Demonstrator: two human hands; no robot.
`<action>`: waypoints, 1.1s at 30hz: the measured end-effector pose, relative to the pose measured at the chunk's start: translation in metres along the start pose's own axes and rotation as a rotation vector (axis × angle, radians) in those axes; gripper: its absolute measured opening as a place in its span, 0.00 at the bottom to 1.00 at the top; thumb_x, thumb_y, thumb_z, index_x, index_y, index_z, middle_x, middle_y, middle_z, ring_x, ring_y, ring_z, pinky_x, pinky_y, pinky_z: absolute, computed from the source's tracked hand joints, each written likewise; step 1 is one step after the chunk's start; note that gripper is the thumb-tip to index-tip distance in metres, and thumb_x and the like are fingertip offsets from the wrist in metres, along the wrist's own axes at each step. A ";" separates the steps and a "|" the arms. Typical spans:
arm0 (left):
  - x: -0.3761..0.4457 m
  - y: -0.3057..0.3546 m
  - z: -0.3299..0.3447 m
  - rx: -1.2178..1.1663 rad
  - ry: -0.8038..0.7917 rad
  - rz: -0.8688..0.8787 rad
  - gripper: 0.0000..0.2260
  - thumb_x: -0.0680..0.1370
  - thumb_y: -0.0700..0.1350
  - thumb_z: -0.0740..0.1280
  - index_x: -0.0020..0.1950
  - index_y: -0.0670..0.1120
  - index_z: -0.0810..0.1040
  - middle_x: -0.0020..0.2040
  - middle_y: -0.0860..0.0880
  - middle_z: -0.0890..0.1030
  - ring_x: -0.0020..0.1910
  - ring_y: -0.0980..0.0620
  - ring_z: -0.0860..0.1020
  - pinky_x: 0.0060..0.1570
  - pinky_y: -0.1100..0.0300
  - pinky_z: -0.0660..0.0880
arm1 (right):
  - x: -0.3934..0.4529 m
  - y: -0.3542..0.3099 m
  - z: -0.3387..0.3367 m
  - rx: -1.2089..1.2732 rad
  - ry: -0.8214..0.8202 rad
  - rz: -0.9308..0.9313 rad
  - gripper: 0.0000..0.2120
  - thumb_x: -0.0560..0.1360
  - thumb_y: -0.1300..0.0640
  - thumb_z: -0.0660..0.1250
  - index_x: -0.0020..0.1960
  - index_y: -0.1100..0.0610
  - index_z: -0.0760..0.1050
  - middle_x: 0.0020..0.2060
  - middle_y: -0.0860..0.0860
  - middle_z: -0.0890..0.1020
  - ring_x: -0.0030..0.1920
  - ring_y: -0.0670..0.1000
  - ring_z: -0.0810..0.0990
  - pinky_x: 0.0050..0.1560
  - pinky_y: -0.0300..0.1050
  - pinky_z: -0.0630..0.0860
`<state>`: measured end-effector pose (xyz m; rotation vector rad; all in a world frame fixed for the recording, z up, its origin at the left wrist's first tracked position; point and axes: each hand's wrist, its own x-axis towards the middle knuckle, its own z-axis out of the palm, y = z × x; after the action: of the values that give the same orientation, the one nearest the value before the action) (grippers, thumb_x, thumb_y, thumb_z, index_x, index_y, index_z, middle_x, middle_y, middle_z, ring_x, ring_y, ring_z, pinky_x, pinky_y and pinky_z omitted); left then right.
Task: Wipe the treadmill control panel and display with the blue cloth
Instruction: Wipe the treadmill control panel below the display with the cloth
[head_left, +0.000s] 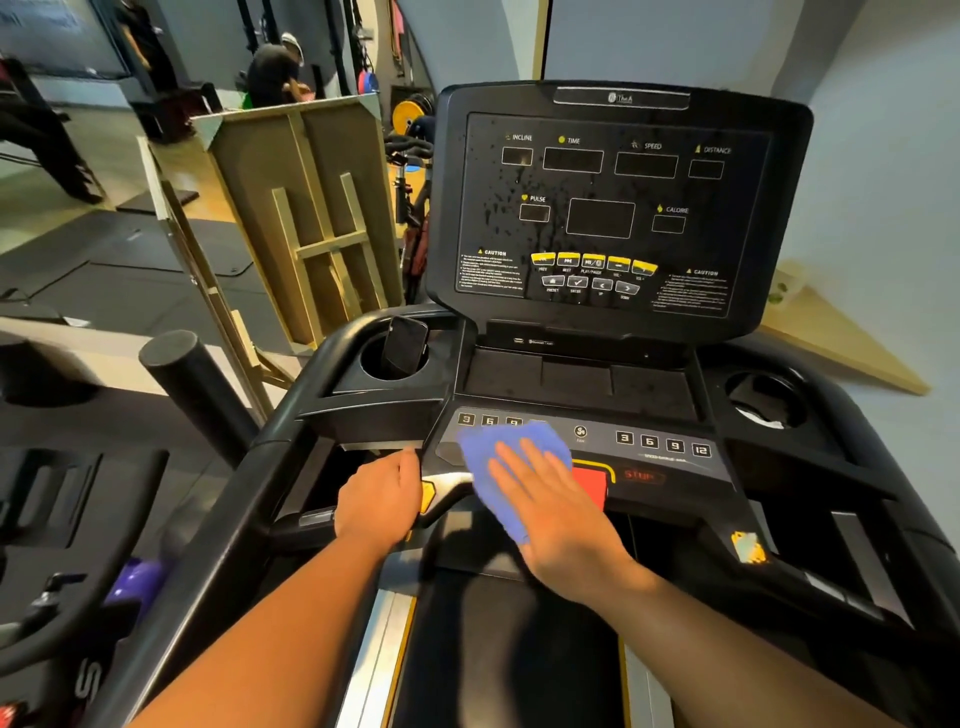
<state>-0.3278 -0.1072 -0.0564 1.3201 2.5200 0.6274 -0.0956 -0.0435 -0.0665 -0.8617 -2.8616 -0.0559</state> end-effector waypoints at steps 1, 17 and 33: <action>-0.001 0.000 0.000 -0.003 0.000 -0.001 0.22 0.86 0.50 0.49 0.43 0.45 0.79 0.38 0.48 0.79 0.34 0.54 0.73 0.36 0.56 0.65 | 0.003 0.002 -0.002 -0.014 0.032 0.097 0.35 0.74 0.54 0.62 0.79 0.59 0.58 0.79 0.56 0.59 0.79 0.59 0.52 0.76 0.56 0.52; 0.002 -0.001 0.004 0.036 -0.021 0.009 0.21 0.85 0.50 0.48 0.41 0.48 0.76 0.41 0.46 0.81 0.41 0.45 0.78 0.46 0.50 0.73 | 0.007 0.016 -0.013 0.041 0.008 0.137 0.38 0.77 0.55 0.63 0.81 0.59 0.47 0.80 0.55 0.46 0.80 0.57 0.42 0.79 0.52 0.38; 0.002 -0.003 0.005 0.050 -0.040 -0.021 0.20 0.85 0.49 0.48 0.40 0.49 0.74 0.37 0.49 0.79 0.37 0.50 0.77 0.44 0.52 0.72 | -0.058 0.059 -0.032 -0.005 0.086 0.937 0.36 0.76 0.51 0.66 0.79 0.61 0.56 0.79 0.62 0.56 0.78 0.68 0.52 0.77 0.63 0.52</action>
<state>-0.3295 -0.1054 -0.0622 1.3084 2.5294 0.5318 -0.0108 -0.0287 -0.0443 -2.0113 -2.1036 0.0108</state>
